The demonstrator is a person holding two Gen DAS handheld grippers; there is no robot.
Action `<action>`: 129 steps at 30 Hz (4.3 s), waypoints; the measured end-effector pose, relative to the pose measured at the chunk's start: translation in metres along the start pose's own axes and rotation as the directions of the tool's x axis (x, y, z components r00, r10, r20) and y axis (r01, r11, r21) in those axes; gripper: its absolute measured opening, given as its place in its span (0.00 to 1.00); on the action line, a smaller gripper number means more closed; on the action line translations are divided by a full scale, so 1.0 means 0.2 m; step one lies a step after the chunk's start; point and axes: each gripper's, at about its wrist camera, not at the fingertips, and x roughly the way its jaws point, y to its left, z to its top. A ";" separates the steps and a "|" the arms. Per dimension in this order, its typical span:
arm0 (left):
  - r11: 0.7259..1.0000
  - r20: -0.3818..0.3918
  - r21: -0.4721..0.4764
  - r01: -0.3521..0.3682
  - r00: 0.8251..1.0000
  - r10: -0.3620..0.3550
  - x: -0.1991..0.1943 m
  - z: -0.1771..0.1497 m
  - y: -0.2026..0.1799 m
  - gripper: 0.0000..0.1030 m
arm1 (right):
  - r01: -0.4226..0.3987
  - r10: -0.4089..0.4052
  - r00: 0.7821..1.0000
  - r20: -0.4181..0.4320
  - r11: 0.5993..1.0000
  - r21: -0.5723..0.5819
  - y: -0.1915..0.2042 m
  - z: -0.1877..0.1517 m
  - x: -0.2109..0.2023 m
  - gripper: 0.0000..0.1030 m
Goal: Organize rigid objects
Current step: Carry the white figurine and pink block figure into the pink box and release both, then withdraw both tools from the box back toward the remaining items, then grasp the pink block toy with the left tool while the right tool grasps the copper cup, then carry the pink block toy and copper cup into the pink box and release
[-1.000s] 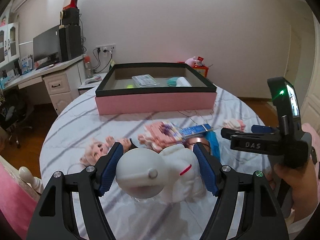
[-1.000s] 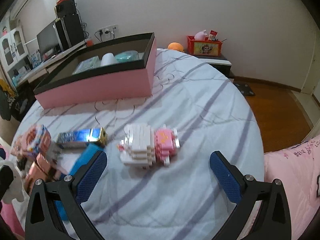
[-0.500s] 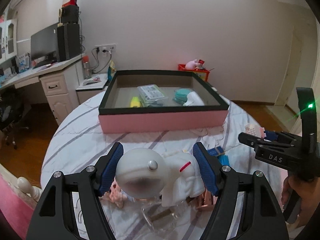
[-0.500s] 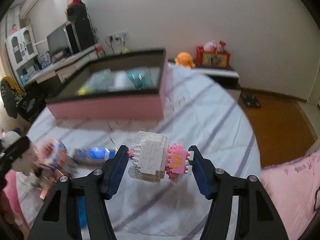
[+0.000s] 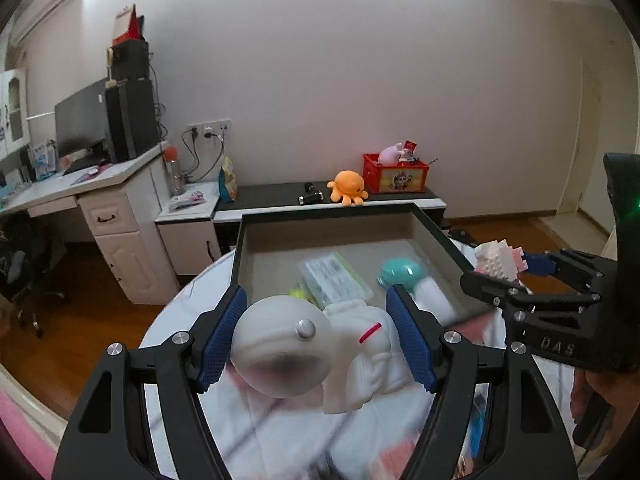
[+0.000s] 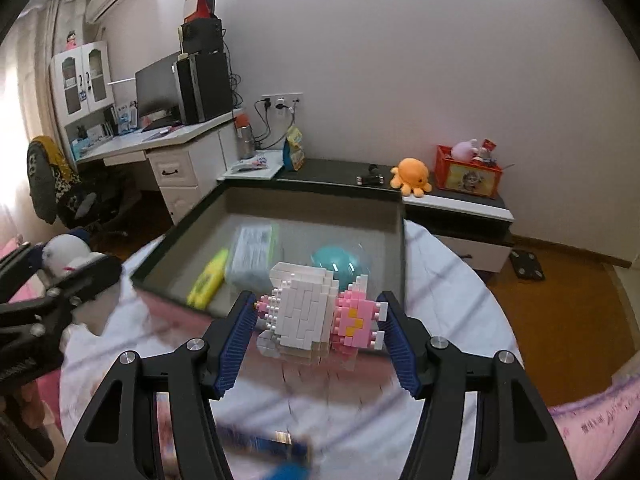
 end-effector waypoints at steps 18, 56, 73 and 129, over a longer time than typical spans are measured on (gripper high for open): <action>0.998 -0.288 -0.026 -0.054 0.957 0.044 0.82 0.12 0.21 0.72 | -0.019 0.012 0.964 -0.267 1.000 -0.023 -0.03 0.22 0.75 0.61; 0.980 0.277 -0.075 -0.187 0.940 0.201 -0.88 -0.34 -0.14 1.00 | 0.110 -0.143 0.930 0.338 0.987 0.115 0.24 -0.48 -0.91 0.81; 0.989 0.296 -0.039 -0.144 0.943 0.149 -1.02 -0.44 -0.22 1.00 | 0.155 -0.186 0.913 0.362 0.981 0.114 0.29 -0.61 -1.05 0.81; 0.989 -0.136 -0.091 -0.114 0.986 0.101 -0.37 -0.77 0.09 1.00 | -0.030 0.029 0.999 0.013 0.998 0.060 0.21 -0.73 -0.31 0.68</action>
